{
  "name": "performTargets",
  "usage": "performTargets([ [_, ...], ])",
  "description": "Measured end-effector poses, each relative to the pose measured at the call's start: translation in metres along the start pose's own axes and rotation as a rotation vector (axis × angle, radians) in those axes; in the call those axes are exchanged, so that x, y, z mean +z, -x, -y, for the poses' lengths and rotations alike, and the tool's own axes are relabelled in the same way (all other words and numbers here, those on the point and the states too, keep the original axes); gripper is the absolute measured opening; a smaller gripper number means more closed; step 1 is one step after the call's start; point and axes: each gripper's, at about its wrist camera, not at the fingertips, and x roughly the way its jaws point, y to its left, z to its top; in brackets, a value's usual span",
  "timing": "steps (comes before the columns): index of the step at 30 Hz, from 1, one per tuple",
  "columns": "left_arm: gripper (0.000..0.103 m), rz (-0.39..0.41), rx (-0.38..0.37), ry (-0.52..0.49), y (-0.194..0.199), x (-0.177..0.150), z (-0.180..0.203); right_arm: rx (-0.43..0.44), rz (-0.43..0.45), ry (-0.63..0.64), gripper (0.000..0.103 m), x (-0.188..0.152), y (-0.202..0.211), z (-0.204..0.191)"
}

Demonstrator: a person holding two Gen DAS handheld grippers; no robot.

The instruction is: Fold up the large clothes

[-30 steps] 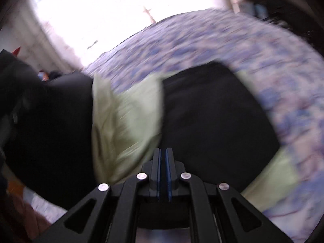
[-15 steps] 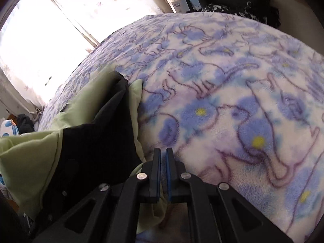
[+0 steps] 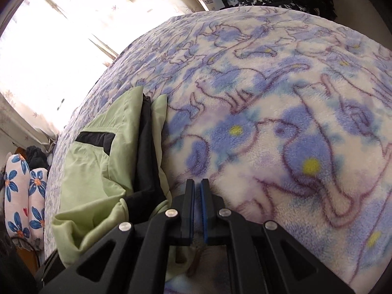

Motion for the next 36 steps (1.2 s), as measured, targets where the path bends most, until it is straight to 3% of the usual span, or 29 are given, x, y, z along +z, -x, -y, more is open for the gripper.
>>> performTargets([
  [4, 0.074, 0.081, 0.112, 0.053, 0.04, -0.003, -0.029, 0.019, 0.078, -0.026, 0.027, 0.007, 0.028, 0.0],
  [7, 0.074, 0.116, 0.187, 0.148, 0.06, -0.002, -0.063, 0.055, 0.117, -0.011, 0.032, 0.01, 0.053, -0.009],
  [11, 0.074, 0.111, 0.163, 0.321, 0.071, -0.006, -0.108, 0.057, 0.063, 0.113, 0.039, 0.01, 0.064, -0.037],
  [13, 0.074, 0.092, 0.177, 0.352, 0.07, -0.011, -0.118, 0.053, -0.001, 0.174, 0.04, 0.008, 0.058, -0.049],
  [17, 0.074, 0.012, 0.16, 0.346, 0.054, -0.022, -0.123, 0.047, -0.188, 0.256, 0.04, -0.003, 0.029, -0.062],
  [21, 0.074, -0.04, 0.182, 0.316, 0.032, -0.033, -0.117, 0.017, -0.249, 0.356, 0.042, -0.01, 0.005, -0.072],
  [22, 0.074, -0.042, 0.194, 0.307, 0.028, -0.034, -0.116, 0.015, -0.254, 0.4, 0.038, -0.011, 0.0, -0.077],
  [23, 0.074, -0.038, 0.199, 0.303, 0.026, -0.034, -0.115, 0.017, -0.248, 0.426, 0.023, -0.011, 0.0, -0.08],
  [26, 0.074, -0.018, 0.199, 0.302, 0.027, -0.034, -0.112, 0.1, -0.17, 0.441, 0.013, -0.007, 0.023, -0.084],
  [28, 0.075, 0.012, 0.189, 0.297, 0.028, -0.038, -0.111, 0.147, -0.074, 0.455, 0.012, -0.006, 0.041, -0.077],
  [29, 0.075, 0.023, 0.188, 0.288, 0.028, -0.04, -0.11, 0.133, -0.071, 0.453, 0.012, -0.007, 0.037, -0.072],
  [32, 0.075, -0.009, 0.179, 0.279, 0.017, -0.045, -0.109, 0.048, -0.178, 0.371, 0.013, -0.017, -0.004, -0.043],
  [36, 0.075, -0.028, 0.157, 0.295, 0.019, -0.045, -0.111, 0.082, -0.191, 0.257, 0.019, -0.007, 0.005, -0.032],
])
